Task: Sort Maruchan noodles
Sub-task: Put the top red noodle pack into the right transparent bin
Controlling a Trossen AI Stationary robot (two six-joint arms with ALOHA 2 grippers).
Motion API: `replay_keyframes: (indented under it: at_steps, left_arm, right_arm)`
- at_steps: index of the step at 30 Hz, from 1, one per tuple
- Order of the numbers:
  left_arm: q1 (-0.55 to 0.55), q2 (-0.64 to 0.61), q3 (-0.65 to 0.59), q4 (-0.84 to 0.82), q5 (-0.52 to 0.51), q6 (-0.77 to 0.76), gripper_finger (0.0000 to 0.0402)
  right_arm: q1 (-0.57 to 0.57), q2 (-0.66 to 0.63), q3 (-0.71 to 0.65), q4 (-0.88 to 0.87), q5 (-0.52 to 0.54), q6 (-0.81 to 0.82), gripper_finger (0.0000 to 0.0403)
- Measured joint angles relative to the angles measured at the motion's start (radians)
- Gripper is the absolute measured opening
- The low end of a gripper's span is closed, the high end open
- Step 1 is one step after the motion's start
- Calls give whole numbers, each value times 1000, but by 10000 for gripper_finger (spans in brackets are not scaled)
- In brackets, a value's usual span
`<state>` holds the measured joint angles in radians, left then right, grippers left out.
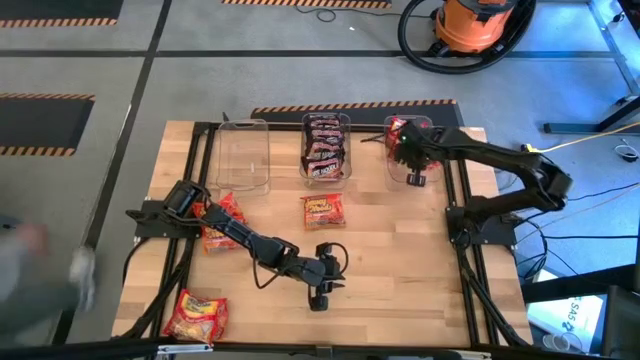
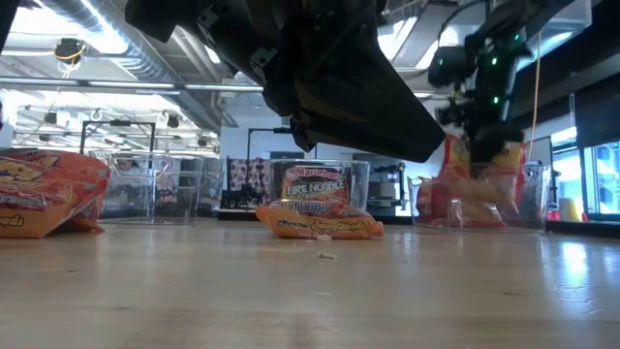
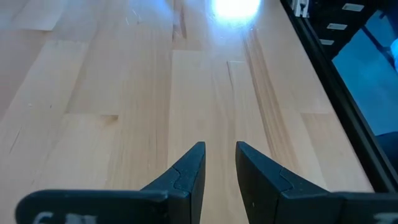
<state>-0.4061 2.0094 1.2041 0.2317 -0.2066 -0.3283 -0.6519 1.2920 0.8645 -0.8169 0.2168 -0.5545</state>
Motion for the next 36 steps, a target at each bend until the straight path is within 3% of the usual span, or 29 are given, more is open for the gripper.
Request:
replay_keyframes:
  at_steps: [10,17,23,27,32,36]
  left_arm:
    - [0,0,0,0,-12,25,82]
    - [-3,0,0,0,-9,31,82]
    - [-3,0,0,0,26,51,82]
    - [-3,0,0,0,37,52,82]
    - [-3,0,0,0,37,52,82]
    - [-3,0,1,0,37,52,82]
  right_arm:
    - [4,142,-30,88,-1,-27,55]
    - [5,157,-24,124,-1,-40,156]
    - [3,157,42,79,157,-65,224]
    - [3,158,46,92,246,-83,237]
    - [4,158,46,110,200,-70,238]
    - [47,158,67,50,239,-21,238]
